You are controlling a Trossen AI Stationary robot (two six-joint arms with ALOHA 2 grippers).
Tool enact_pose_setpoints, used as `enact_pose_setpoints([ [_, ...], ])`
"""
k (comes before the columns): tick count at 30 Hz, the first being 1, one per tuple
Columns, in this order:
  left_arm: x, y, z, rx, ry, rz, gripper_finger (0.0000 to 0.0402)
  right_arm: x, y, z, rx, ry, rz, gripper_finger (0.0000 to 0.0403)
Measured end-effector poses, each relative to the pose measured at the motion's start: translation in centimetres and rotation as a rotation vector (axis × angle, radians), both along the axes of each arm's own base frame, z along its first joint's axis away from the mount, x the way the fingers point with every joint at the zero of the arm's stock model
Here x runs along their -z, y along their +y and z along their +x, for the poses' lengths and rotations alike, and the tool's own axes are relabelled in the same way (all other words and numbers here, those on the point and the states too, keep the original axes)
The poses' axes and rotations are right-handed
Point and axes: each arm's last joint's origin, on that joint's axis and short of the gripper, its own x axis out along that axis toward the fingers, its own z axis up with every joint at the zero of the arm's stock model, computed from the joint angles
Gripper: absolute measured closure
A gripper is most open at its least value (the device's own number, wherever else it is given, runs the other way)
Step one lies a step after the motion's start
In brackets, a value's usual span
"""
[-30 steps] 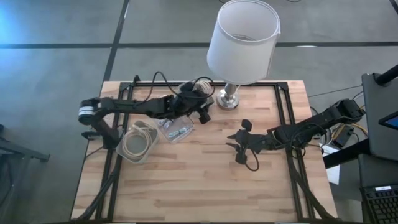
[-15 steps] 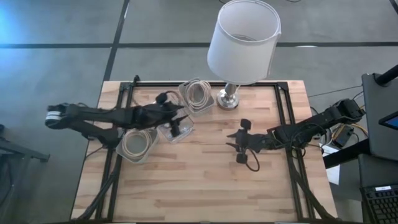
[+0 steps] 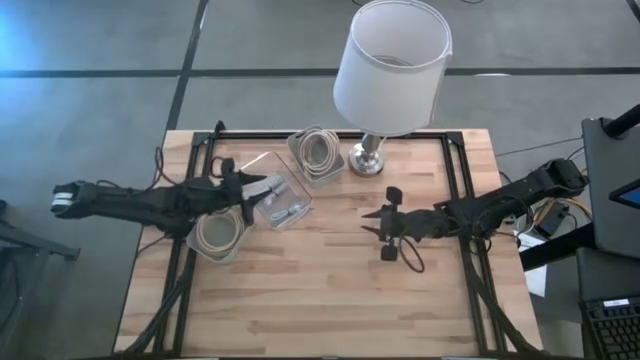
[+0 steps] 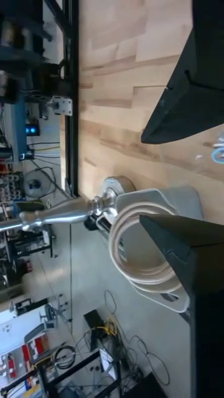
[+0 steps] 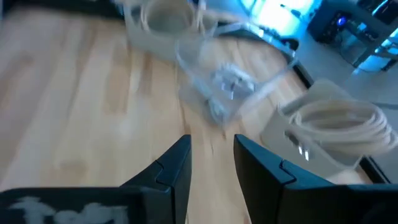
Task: Pick & Place USB Port
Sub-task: Return to Home Position
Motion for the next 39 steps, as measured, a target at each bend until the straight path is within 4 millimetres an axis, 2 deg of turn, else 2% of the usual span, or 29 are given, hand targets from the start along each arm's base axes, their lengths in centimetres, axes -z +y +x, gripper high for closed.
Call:
enact_pose_setpoints([
  [2,0.7,0.0,-0.7,-0.001,-0.010,-0.006,0.0202,-1.2,0.0,0.0,0.001,-0.044,0.028,0.0291],
  [5,1.2,0.0,-1.4,-0.003,-0.045,-0.026,0.0202,-1.9,0.1,-0.4,-0.046,-0.060,0.057,0.0291],
  [10,1.5,0.0,-2.1,0.000,-0.069,-0.014,0.0202,-1.7,-0.1,-1.6,-0.115,-0.056,0.095,0.0285],
  [15,2.0,-0.2,-2.6,0.039,-0.093,-0.024,0.0202,-1.6,-0.8,-3.9,-0.121,-0.101,0.093,0.0279],
  [24,3.6,-0.2,-2.9,0.063,-0.061,0.005,0.0202,0.2,-2.3,-8.4,-0.107,-0.190,0.126,0.0274],
  [28,4.2,-0.2,-2.9,0.064,-0.066,0.008,0.0202,0.3,-2.7,-9.8,-0.101,-0.256,0.164,0.0281],
  [39,4.2,-0.3,-2.9,0.095,-0.053,0.055,0.0204,2.6,-3.2,-11.1,-0.142,-0.422,0.077,0.0296],
])
